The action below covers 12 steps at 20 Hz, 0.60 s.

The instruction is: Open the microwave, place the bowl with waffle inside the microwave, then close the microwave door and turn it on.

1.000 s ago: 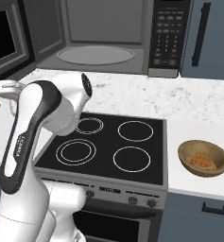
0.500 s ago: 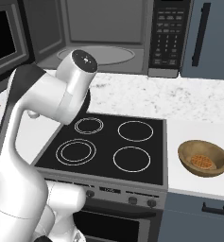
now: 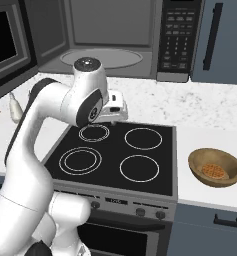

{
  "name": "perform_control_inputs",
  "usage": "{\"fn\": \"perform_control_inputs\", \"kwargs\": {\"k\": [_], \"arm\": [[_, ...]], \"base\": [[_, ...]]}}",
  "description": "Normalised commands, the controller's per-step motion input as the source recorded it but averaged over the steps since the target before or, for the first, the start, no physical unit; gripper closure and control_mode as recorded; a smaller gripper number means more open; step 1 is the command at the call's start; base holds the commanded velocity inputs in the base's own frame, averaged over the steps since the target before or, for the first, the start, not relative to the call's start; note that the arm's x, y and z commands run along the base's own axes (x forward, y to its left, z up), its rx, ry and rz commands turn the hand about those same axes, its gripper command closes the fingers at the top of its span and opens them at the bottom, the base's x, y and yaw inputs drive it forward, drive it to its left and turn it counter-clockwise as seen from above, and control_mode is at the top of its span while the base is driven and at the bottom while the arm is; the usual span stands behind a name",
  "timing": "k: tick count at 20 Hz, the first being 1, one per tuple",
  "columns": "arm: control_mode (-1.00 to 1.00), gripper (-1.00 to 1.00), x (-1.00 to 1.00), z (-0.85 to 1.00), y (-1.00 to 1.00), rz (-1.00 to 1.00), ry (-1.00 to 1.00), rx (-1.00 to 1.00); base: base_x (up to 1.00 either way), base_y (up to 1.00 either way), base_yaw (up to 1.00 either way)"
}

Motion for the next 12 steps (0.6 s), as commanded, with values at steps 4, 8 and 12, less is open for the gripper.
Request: {"fn": "perform_control_inputs", "kwargs": {"k": [4,8,12], "arm": [[-1.0,-1.0,0.49,-0.55,-0.99,-0.45,0.08,-0.38],[-1.0,-1.0,0.62,-0.5,-1.0,-0.43,0.13,-0.35],[-1.0,-1.0,0.82,-0.28,-1.0,-0.36,0.25,-0.28]], "base": [[0.0,0.0,0.0],[0.0,0.0,0.0],[0.0,0.0,0.0]]}}
